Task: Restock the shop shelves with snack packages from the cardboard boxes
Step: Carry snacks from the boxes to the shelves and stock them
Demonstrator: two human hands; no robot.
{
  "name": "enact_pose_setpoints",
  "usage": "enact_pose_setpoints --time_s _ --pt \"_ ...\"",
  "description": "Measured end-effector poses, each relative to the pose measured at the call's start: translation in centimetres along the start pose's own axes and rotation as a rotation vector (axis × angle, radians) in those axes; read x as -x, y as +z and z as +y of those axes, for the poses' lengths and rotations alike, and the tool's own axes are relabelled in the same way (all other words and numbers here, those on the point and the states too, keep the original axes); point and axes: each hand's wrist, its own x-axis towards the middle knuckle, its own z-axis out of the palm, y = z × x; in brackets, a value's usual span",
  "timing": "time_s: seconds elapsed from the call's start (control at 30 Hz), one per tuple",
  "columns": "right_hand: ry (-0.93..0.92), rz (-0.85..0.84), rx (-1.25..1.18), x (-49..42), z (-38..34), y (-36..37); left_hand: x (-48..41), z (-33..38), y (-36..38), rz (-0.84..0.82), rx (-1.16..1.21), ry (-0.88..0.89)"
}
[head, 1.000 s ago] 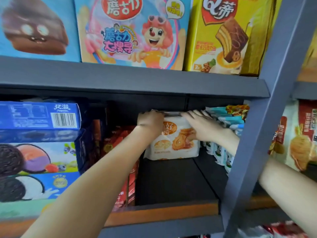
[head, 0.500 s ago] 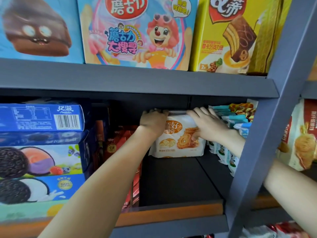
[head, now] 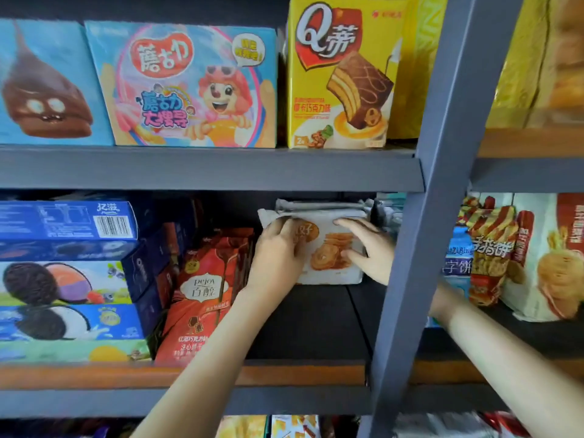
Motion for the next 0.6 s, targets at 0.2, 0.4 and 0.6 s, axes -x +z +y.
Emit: enact_pose_setpoints --time_s 0.2,0.4,0.6 --pt "0.132 -0.252 -0.619 5.7 -0.1 -3.2 4.8 4.5 0.3 0.125 0.162 -0.409" --pt "0.29 -0.414 -0.664 9.5 4.4 -1.6 12.7 10.3 2.4 0.418 -0.093 -0.585" --pt "0.061 -0.362 -0.207 11.3 4.6 -3.5 17.9 15.8 4.1 0.559 0.037 -0.792"
